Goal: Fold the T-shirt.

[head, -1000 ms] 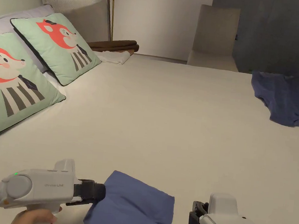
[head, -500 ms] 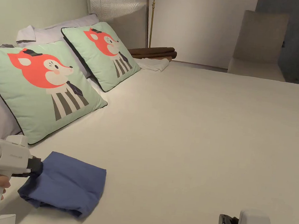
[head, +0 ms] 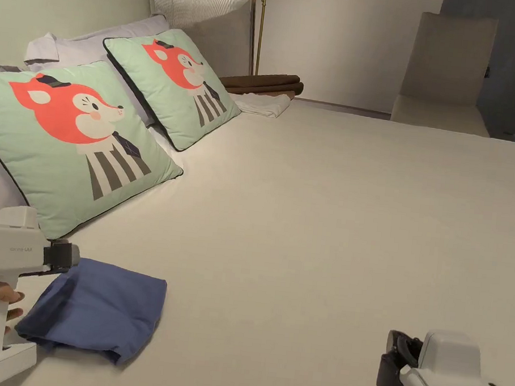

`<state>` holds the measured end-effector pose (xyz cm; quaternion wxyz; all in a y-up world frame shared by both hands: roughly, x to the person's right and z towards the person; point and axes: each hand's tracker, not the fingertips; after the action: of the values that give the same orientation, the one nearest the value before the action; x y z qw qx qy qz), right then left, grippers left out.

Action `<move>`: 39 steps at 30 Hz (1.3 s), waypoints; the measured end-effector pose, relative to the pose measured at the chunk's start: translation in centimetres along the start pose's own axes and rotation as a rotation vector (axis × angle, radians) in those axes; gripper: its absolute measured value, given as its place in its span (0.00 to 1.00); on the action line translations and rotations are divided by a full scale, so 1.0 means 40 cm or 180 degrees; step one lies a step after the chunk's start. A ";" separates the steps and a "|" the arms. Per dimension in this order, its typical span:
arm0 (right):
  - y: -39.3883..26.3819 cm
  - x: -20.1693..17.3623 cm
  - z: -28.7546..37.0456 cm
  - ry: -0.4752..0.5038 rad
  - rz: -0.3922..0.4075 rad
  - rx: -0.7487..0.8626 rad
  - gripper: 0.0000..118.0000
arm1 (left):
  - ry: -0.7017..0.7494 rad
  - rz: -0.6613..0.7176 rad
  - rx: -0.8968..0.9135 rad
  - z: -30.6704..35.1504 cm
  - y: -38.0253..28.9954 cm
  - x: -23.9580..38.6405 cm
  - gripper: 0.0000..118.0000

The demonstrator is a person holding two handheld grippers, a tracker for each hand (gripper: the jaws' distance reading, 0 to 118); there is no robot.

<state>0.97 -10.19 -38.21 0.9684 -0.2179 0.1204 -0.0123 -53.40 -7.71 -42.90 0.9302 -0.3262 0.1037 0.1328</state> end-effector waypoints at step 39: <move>0.149 0.302 0.412 -0.1175 0.0195 0.1360 0.00 | -0.1222 -0.0893 0.2242 0.361 -0.319 0.873 0.02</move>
<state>16.46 1.17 -29.05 0.9979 -0.0037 -0.0568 0.0318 -14.91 -1.88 -34.22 0.9963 0.0312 -0.0777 0.0197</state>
